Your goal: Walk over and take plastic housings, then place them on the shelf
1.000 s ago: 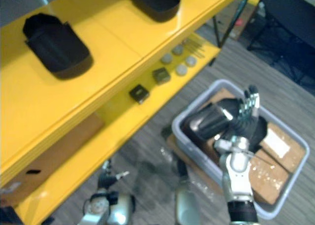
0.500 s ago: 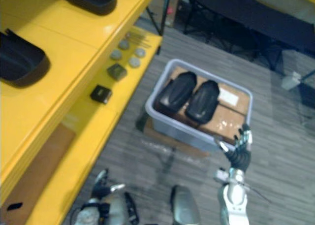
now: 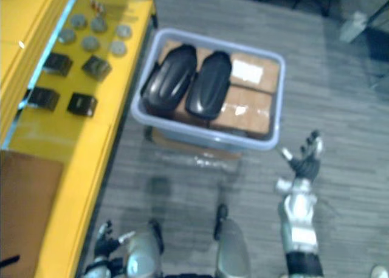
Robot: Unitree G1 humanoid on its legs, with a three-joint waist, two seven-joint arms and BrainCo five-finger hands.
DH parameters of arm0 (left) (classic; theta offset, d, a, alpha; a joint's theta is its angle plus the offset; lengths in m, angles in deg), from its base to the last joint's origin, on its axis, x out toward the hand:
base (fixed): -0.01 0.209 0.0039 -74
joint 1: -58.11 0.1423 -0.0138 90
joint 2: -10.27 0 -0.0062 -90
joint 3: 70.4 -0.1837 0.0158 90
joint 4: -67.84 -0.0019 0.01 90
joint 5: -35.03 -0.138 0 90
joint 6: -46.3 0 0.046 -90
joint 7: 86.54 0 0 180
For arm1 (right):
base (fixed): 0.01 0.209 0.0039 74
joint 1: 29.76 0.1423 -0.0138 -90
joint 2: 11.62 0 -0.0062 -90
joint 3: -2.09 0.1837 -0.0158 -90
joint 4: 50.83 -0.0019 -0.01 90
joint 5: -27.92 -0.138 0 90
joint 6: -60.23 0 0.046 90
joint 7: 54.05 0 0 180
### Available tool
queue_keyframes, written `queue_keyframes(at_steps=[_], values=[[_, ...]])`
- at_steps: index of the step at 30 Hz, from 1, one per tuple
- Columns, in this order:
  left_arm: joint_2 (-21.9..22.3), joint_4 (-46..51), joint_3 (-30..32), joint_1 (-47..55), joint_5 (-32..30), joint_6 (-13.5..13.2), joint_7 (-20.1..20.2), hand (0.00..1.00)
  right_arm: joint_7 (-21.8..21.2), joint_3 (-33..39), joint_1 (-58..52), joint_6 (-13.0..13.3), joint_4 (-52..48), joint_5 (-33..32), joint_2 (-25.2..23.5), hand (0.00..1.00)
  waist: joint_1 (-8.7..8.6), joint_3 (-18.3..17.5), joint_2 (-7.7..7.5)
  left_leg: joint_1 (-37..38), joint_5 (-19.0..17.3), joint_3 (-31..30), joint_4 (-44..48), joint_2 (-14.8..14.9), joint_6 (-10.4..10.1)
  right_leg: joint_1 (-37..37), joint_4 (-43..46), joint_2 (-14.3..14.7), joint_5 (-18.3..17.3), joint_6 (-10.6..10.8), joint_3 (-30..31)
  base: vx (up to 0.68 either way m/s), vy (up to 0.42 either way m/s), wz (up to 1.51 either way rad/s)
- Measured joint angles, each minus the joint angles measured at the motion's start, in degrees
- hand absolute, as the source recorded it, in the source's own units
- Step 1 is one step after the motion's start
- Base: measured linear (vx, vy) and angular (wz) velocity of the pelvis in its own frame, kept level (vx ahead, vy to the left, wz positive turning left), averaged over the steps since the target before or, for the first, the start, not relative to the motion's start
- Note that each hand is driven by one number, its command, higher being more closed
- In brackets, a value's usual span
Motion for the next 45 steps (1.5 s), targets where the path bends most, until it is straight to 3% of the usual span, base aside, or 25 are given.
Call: queue_keyframes(at_steps=[3, 6, 11, 15, 21, 28, 36, 40, 45], values=[[2.1, -2.2, -0.4, -1.7, 0.1, -1.3, 0.5, 0.00, 0.1, 0.2, 13.0, -1.6, 10.9, -2.1, 7.8, 0.00, 1.65, 1.8, 4.17, -2.2, 1.6, -3.0, -0.4, -2.6, 0.6, -0.7, 0.2, -2.2, 0.6, 0.2, -1.7, -0.12, 0.009, 0.45], [2.8, -3.5, -3.5, -2.1, 2.3, -1.8, 1.8, 0.00, 0.4, -4.6, 25.9, -2.6, 22.4, -2.1, 14.7, 0.00, 3.84, 2.3, 7.67, -4.7, 3.7, -5.7, -1.9, -5.7, 1.8, -1.9, -0.9, -4.4, 2.6, 0.9, -3.0, -0.06, 0.042, 0.37], [2.9, -5.9, -5.8, -2.2, 2.7, -2.3, 3.4, 0.00, 1.0, -10.1, 35.0, -3.9, 29.8, -2.0, 19.4, 0.00, 5.40, 2.3, 9.55, -6.3, 5.3, -7.4, -3.5, -8.8, 3.3, -1.1, -4.2, -7.2, 4.9, 2.2, -4.7, -0.03, 0.080, 0.30], [2.9, -6.8, -6.3, -2.2, 6.4, -2.7, 5.0, 0.00, 1.0, -10.8, 38.7, -6.0, 32.0, -1.9, 21.0, 0.00, 6.64, 2.3, 9.63, -7.1, 5.8, -8.0, -3.6, -10.5, 4.1, -0.4, -5.8, -8.8, 6.1, 2.7, -5.9, -0.01, 0.087, 0.20], [2.9, -7.3, -6.9, -2.2, 7.4, -3.6, 5.7, 0.00, 2.6, -13.5, 42.3, -10.3, 34.7, -0.5, 21.3, 0.00, 7.04, 2.0, 9.99, -7.0, 6.1, -9.1, -3.6, -12.0, 4.5, 1.1, -6.1, -10.3, 6.2, 3.0, -7.6, -0.01, 0.045, 0.16], [4.1, -8.2, -9.1, -2.2, 9.5, -3.9, 7.0, 0.00, 11.7, -13.4, 43.7, -18.6, 39.6, 2.5, 22.2, 0.00, 8.73, 0.1, 12.85, -6.9, 6.3, -9.1, -4.0, -12.2, 4.6, 1.1, -6.1, -10.6, 6.2, 3.0, -7.8, 0.00, 0.000, 0.00], [4.5, -10.1, -11.2, -2.2, 11.8, -4.4, 7.0, 0.00, 21.5, -12.9, 43.7, -21.4, 41.0, 3.9, 22.3, 0.00, 9.59, -1.1, 14.54, -6.2, 7.0, -9.0, -5.6, -12.2, 4.3, 1.2, -6.3, -10.5, 6.2, 2.9, -7.9, 0.00, 0.000, 0.00], [4.7, -11.1, -11.7, -2.4, 13.1, -4.9, 7.1, 0.00, 20.7, -13.0, 43.7, -21.8, 41.1, 4.6, 22.2, 0.00, 9.81, -1.5, 15.08, -6.2, 7.1, -9.0, -5.9, -12.2, 4.3, 1.2, -6.6, -10.6, 6.2, 2.9, -7.9, 0.00, 0.000, 0.00], [4.6, -12.0, -12.9, -2.9, 13.5, -5.1, 7.3, 0.00, 15.6, -13.1, 43.8, -23.5, 43.4, 6.0, 22.3, 0.00, 10.01, -1.8, 15.52, -6.1, 7.6, -9.0, -7.1, -12.4, 4.3, 1.1, -7.0, -10.7, 6.2, 2.9, -8.3, 0.01, 0.000, 0.01]])
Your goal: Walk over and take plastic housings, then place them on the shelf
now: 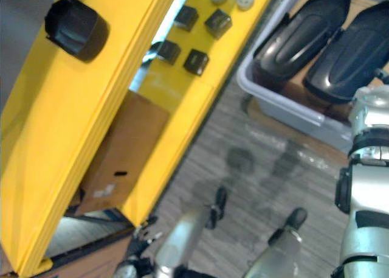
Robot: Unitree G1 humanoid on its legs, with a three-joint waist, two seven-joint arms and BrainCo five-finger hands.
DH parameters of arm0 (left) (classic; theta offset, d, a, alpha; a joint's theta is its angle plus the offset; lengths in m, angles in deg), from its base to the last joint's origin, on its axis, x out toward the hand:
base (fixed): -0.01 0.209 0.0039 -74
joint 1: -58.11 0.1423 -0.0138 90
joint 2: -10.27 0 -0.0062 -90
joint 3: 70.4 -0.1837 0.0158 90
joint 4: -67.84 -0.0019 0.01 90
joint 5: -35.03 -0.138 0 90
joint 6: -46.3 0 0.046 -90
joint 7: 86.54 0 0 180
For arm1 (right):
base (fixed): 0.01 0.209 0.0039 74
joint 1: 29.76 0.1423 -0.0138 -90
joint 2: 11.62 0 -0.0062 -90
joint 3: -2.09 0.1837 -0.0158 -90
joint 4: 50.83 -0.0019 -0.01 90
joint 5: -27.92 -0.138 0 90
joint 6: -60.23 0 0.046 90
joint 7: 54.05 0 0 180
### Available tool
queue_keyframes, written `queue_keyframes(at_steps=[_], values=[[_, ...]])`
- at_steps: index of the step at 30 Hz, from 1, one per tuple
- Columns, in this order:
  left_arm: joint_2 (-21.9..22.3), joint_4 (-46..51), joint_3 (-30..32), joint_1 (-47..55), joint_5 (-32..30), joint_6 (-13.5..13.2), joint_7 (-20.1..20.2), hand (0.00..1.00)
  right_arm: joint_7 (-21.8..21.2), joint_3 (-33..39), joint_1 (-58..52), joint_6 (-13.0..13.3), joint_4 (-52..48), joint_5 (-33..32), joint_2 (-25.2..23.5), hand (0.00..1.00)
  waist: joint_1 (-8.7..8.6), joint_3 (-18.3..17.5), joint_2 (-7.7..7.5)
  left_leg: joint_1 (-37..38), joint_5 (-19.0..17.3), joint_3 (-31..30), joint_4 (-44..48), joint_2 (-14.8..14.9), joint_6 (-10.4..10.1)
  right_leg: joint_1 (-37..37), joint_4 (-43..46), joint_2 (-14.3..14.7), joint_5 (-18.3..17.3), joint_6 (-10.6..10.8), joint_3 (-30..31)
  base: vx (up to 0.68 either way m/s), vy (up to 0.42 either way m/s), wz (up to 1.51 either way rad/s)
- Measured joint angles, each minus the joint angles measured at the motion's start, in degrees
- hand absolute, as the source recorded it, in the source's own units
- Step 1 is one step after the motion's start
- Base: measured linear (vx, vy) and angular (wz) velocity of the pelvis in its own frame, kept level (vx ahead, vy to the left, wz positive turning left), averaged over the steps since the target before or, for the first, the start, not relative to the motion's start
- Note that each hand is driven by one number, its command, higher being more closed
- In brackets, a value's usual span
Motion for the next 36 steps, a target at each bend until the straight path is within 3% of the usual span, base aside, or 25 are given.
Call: queue_keyframes(at_steps=[10, 11, 16, 21, 23, 25, 30, 36], values=[[0.1, -0.4, -1.0, 0.0, 0.1, -0.1, 1.6, 0.00, -7.6, -3.9, 1.5, -0.5, 2.1, 4.0, 3.1, 0.00, 1.32, -0.9, 1.27, -0.8, 0.1, -0.2, -0.4, -0.3, 0.0, -0.6, -0.1, -0.5, 0.0, 0.0, -1.0, 0.01, 0.003, 0.01], [0.0, -0.5, -1.2, 0.0, 0.1, -0.1, 2.0, 0.00, -8.4, -4.0, 1.6, -0.5, 2.1, 5.1, 3.1, 1.00, 1.36, -1.0, 1.37, -1.0, 0.1, -0.3, -0.3, -0.3, 0.0, -0.8, -0.1, -0.4, 0.0, -0.1, -1.1, 0.00, 0.000, 0.00], [0.0, -1.2, -2.3, -0.1, 2.2, -0.1, 2.5, 0.00, -11.7, -6.5, 1.7, -2.5, 2.3, 9.7, 4.9, 1.00, 1.74, -1.4, 1.89, -1.1, 0.1, -0.3, -0.3, -0.3, 0.0, -0.8, -0.1, -0.5, -0.1, -0.1, -1.2, 0.00, 0.000, 0.00], [0.0, -1.9, -2.8, -0.5, 2.3, -0.1, 2.9, 0.00, -16.2, -8.9, 1.8, -6.7, 2.3, 17.8, 5.8, 1.00, 1.84, -1.7, 2.27, -1.1, 0.0, -0.3, -0.2, -0.2, 0.0, -0.8, -0.1, -0.4, -0.1, -0.1, -1.2, 0.00, 0.000, 0.00], [0.0, -1.9, -2.9, -0.5, 2.3, -0.5, 2.9, 0.00, -17.3, -9.1, 1.8, -8.6, 2.4, 21.7, 5.9, 1.00, 2.09, -1.7, 2.28, -1.1, 0.0, -0.3, -0.1, -0.2, 0.0, -0.7, -0.1, -0.3, -0.1, -0.1, -1.2, 0.00, 0.000, 0.00], [0.0, -1.9, -3.1, -0.5, 2.3, -1.1, 2.9, 0.00, -21.4, -12.5, 2.3, -11.6, 2.8, 32.8, 6.2, 1.00, 2.42, -1.7, 2.27, -1.1, 0.0, -0.4, 0.0, -0.2, 0.0, -0.6, -0.1, -0.3, -0.1, -0.1, -1.3, 0.00, 0.000, 0.00], [-0.4, -0.5, -3.9, -0.4, 2.5, -1.2, 3.3, 0.00, -27.3, -18.0, 4.0, -12.6, 4.6, 42.0, 7.9, 1.00, 2.63, -1.7, 2.27, -1.1, 0.0, -1.4, 0.2, -0.2, 0.0, 0.3, -0.1, -0.3, -0.2, -0.3, -2.6, -0.01, 0.000, 0.08], [-0.8, 9.1, -4.7, 1.4, 4.6, -2.0, 4.0, 0.00, -27.3, -19.0, 4.9, -10.9, 5.1, 47.3, 9.8, 1.00, 2.88, -1.6, 2.14, -2.1, 0.0, -1.9, 1.3, -0.1, 0.0, 0.5, -0.1, -0.3, -0.2, -0.3, -3.6, -0.02, 0.000, 0.08]])
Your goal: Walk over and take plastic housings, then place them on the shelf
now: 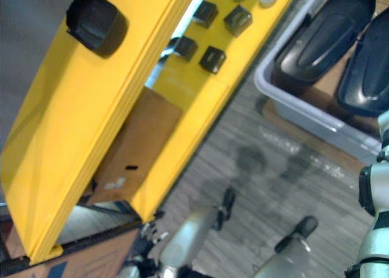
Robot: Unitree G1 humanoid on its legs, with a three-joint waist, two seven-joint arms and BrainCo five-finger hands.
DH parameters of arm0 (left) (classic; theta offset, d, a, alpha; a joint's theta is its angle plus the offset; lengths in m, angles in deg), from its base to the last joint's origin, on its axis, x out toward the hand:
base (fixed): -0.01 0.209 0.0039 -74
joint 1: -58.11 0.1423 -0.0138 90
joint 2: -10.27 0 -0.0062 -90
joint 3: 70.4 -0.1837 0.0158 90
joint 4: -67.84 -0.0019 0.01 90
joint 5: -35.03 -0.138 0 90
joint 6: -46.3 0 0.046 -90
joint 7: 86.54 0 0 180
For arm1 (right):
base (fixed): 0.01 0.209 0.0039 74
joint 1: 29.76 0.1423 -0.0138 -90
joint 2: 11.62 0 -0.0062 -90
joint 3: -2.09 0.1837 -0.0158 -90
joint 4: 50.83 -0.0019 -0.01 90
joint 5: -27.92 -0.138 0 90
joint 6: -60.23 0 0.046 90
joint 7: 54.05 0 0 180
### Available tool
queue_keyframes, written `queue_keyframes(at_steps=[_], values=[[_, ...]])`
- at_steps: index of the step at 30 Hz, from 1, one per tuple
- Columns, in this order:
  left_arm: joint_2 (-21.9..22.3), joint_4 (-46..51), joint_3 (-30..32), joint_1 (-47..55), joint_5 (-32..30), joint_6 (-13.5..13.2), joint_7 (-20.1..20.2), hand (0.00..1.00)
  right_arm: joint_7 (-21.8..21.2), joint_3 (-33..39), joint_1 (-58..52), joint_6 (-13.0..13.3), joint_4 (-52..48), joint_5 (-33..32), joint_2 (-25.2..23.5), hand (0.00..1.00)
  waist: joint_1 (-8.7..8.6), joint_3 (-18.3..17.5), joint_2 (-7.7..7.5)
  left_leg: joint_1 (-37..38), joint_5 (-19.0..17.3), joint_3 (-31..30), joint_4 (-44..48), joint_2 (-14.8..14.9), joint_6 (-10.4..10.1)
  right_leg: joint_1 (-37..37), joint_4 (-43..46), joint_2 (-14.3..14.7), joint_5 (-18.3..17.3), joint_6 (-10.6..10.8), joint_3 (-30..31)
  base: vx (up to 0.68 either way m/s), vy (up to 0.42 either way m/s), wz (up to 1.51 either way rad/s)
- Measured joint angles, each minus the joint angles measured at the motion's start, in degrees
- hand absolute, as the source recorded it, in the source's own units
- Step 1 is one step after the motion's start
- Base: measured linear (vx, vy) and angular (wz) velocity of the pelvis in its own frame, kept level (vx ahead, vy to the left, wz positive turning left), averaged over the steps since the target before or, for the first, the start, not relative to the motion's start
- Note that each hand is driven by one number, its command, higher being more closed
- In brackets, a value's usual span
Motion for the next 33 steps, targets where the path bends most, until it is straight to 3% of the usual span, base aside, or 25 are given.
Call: queue_keyframes(at_steps=[8, 14, 19, 23, 28, 30, 33], values=[[0.8, 15.0, -2.7, 0.0, 1.7, -1.1, 0.0, 0.00, 1.7, 2.0, -0.3, 0.6, 1.3, 0.8, 0.3, 1.00, -0.67, 0.8, -1.14, 0.2, -1.1, -0.1, 2.4, 1.5, -0.3, 1.8, -0.2, 1.4, -0.2, -0.6, -0.8, -0.02, -0.007, -0.01], [0.6, 25.8, -2.7, 0.3, 1.4, -0.9, 0.9, 0.00, 6.8, 4.6, -1.1, 2.5, 0.9, -2.8, -0.3, 1.00, -2.60, 2.8, -3.87, 2.1, -1.2, 0.3, 2.1, 3.0, -0.6, 3.6, -1.1, 2.9, -0.1, -0.8, -0.7, 0.00, -0.030, -0.09], [-1.7, 35.8, -3.2, -0.4, 0.9, -0.2, 3.5, 0.00, 11.8, 5.3, -1.4, 4.5, -7.2, -4.2, -2.5, 1.00, -4.65, 4.7, -6.64, 5.0, -1.3, 1.9, 0.5, 5.1, -1.1, 5.1, -3.0, 4.8, 0.5, -1.5, 0.2, 0.01, -0.024, -0.20], [-4.1, 42.3, -4.8, -4.3, -1.7, 2.5, 6.4, 0.00, 15.9, 5.3, -2.8, 7.1, -13.6, -4.2, -5.0, 1.00, -5.50, 5.3, -7.59, 7.0, -1.2, 3.3, -0.6, 6.7, -1.7, 5.9, -3.9, 6.3, 1.0, -2.2, 1.1, 0.02, -0.035, -0.24], [-5.8, 47.0, -5.6, -14.0, -5.5, 9.4, 7.0, 0.00, 20.2, 6.9, -5.6, 9.8, -21.4, -4.1, -11.1, 1.00, -7.98, 5.8, -9.38, 9.6, -0.8, 4.3, -2.5, 8.1, -2.5, 7.8, -5.7, 8.1, 2.0, -3.0, 1.5, 0.02, -0.028, -0.17], [-7.8, 47.9, -5.5, -17.5, -7.5, 12.8, 6.6, 0.00, 21.3, 7.0, -7.3, 11.6, -26.8, -3.6, -14.5, 1.00, -8.29, 5.4, -11.71, 11.8, -0.2, 6.2, -4.7, 8.9, -3.3, 7.9, -6.6, 8.9, 2.5, -3.4, 2.6, 0.02, -0.027, -0.40], [-8.3, 47.7, -5.0, -20.8, -7.3, 17.2, 5.0, 0.00, 23.5, 9.6, -11.6, 14.3, -35.1, -2.6, -18.2, 1.00, -9.56, 4.6, -13.83, 14.4, 0.3, 6.9, -6.7, 9.7, -3.9, 9.8, -8.4, 10.0, 3.0, -3.8, 2.9, 0.03, -0.037, -0.18]])
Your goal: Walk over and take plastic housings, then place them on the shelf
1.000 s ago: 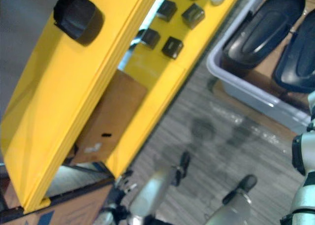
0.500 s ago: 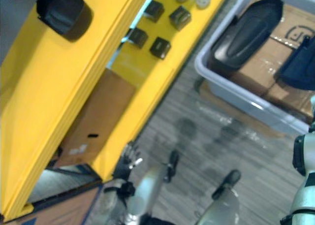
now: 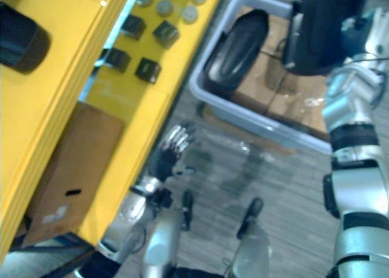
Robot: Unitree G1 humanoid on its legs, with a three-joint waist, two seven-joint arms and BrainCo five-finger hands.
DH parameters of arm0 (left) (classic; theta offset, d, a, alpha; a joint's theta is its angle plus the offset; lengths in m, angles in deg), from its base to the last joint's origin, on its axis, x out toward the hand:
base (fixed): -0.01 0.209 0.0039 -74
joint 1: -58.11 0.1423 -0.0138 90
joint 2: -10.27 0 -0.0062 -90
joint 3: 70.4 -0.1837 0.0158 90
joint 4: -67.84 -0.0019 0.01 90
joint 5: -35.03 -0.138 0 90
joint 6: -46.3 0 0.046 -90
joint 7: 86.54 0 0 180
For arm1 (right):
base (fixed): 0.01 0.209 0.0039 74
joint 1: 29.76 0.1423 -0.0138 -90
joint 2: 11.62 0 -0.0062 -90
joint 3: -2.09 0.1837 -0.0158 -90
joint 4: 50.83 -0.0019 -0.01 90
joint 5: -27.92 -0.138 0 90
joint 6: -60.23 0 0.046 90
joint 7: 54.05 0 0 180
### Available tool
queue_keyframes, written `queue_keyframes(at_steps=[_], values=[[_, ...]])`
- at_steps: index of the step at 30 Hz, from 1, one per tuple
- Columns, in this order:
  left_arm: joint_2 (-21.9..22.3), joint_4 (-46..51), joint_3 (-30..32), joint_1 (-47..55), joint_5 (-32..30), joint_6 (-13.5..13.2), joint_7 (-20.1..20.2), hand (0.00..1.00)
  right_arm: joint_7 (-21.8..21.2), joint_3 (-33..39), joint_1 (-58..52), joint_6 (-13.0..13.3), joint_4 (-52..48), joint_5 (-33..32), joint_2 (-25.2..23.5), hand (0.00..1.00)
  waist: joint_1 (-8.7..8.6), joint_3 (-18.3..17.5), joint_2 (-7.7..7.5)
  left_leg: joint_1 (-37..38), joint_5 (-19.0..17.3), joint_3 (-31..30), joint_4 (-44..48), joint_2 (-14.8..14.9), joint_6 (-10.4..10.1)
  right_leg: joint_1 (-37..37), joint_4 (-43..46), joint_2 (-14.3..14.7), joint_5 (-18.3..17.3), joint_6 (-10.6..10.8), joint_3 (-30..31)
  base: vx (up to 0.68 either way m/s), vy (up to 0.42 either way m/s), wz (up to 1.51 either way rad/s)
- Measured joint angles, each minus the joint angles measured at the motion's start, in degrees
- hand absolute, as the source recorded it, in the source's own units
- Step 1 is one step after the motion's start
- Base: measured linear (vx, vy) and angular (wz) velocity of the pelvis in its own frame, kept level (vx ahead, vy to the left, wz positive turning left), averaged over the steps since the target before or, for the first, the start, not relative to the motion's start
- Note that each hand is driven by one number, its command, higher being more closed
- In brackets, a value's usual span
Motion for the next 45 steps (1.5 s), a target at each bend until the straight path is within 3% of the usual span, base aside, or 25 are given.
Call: queue_keyframes(at_steps=[2, 3, 4, 6, 10, 13, 22, 30, 34, 45], values=[[-0.1, -0.9, 1.0, -1.7, 0.4, 2.8, -1.4, 0.00, 1.2, 1.2, -4.2, 2.4, -7.1, 2.8, -2.4, 1.00, -0.22, -1.8, -2.36, 1.7, 0.5, 1.6, -1.8, 0.5, -0.5, 0.1, -0.7, 0.8, 0.0, 0.0, 1.4, 0.04, -0.034, -0.31], [0.0, -2.1, 1.6, -3.1, 3.9, 5.0, -1.3, 0.00, 1.5, 1.4, -6.4, 4.0, -10.7, 4.0, -3.1, 1.00, -0.83, -2.4, -3.38, 2.6, 0.7, 2.1, -2.3, 0.8, -0.8, 0.8, -1.1, 1.1, 0.1, -0.1, 1.6, 0.06, -0.041, -0.20], [0.0, -2.5, 1.7, -3.5, 5.1, 5.5, -1.3, 0.00, 1.5, 1.6, -7.0, 4.4, -11.4, 4.2, -3.3, 1.00, -1.06, -2.5, -3.61, 2.9, 0.7, 2.2, -2.6, 0.8, -0.8, 1.1, -1.2, 1.2, 0.1, -0.1, 1.6, 0.05, -0.040, -0.16], [0.2, -8.0, 2.5, -5.2, 15.4, 10.2, -1.2, 0.00, 1.6, 1.9, -12.4, 8.1, -17.3, 6.6, -6.4, 1.00, -2.58, -5.2, -6.13, 5.2, 0.8, 3.5, -3.9, 1.3, -1.1, 2.1, -1.9, 1.9, 0.1, -0.1, 2.8, 0.03, -0.021, -0.24], [0.7, -13.2, 2.7, -6.9, 23.2, 12.3, -2.0, 0.00, 1.4, 1.9, -18.1, 12.4, -21.1, 9.5, -8.7, 1.00, -3.54, -7.7, -7.82, 8.6, 0.9, 6.0, -5.0, 1.5, -1.2, 4.3, -3.4, 2.4, 0.5, -0.2, 4.4, 0.02, 0.003, -0.26], [1.5, -14.0, 3.0, -8.2, 24.9, 12.3, -2.8, 0.00, 0.6, 1.8, -20.8, 14.3, -22.3, 10.3, -9.5, 1.00, -3.84, -10.3, -7.91, 8.8, 0.8, 6.3, -5.4, 1.8, -1.3, 5.3, -6.0, 3.1, 1.9, -0.4, 4.5, -0.03, 0.001, -0.09], [2.8, -18.5, 5.4, -9.7, 27.1, 12.2, -7.5, 0.00, -3.5, 0.1, -24.8, 17.7, -23.1, 12.5, -11.8, 1.00, -3.22, -13.4, -8.65, 9.6, 1.0, 7.2, -5.3, 2.7, -1.8, 7.3, -9.8, 4.8, 4.4, -1.1, 4.7, -0.05, -0.012, -0.07], [3.0, -18.7, 7.6, -11.7, 22.2, 11.4, -11.2, 0.00, -7.0, -3.6, -28.5, 18.9, -23.4, 12.7, -14.1, 1.00, -3.12, -14.8, -10.00, 8.9, 1.0, 5.8, -4.5, 2.8, -1.8, 8.7, -11.8, 5.0, 5.4, -0.8, 3.7, 0.00, 0.008, 0.06], [2.9, -19.0, 8.2, -11.7, 22.3, 11.4, -11.2, 0.00, -8.4, -6.0, -29.7, 19.4, -23.4, 13.3, -15.2, 1.00, -2.94, -15.5, -10.66, 8.8, 0.8, 5.3, -4.1, 2.7, -1.9, 9.2, -12.0, 5.1, 5.4, -0.7, 3.1, 0.00, 0.006, 0.07], [2.9, -19.6, 9.6, -11.7, 23.1, 11.9, -9.0, 0.00, -9.3, -10.2, -33.5, 20.8, -21.5, 15.1, -16.4, 1.00, -2.88, -16.4, -10.34, 7.4, -0.3, 4.6, -1.6, 3.0, -1.8, 9.9, -13.4, 5.3, 6.1, -0.8, 2.6, -0.01, 0.008, 0.01]])
